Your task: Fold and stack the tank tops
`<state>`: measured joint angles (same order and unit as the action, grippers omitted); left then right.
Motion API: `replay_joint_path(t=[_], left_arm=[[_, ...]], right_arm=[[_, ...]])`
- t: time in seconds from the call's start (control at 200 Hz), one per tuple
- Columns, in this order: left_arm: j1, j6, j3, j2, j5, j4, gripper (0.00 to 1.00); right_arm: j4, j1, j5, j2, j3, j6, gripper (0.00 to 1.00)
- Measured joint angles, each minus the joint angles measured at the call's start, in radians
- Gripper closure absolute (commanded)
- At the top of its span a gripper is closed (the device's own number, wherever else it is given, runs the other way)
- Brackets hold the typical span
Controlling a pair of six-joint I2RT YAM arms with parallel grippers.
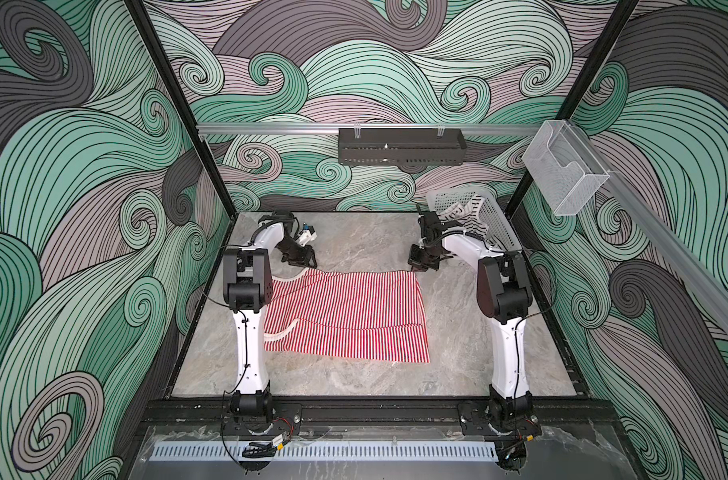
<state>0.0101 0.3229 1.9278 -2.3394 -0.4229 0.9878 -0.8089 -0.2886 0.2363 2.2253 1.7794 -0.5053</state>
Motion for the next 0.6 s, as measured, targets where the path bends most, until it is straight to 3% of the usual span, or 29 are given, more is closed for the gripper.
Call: replay_joint_path(t=[0.055,0.1,0.27,0.601], left_arm=[[0.001,-0.001,0.002,-0.003,0.008,0.0,0.58],[0.002,-0.002,0.002,-0.004,0.011,0.0,0.61],[0.006,-0.005,0.009,-0.004,0.016,0.003,0.9],[0.006,-0.006,0.01,-0.004,0.016,0.005,0.99]], right_arm=[[0.001,0.0,0.0,-0.003,-0.004,-0.001,0.81],[0.002,0.0,-0.002,-0.004,-0.006,-0.002,0.76],[0.005,0.001,-0.001,-0.004,-0.017,0.004,0.74],[0.013,0.008,0.017,0.008,-0.011,0.0,0.72]])
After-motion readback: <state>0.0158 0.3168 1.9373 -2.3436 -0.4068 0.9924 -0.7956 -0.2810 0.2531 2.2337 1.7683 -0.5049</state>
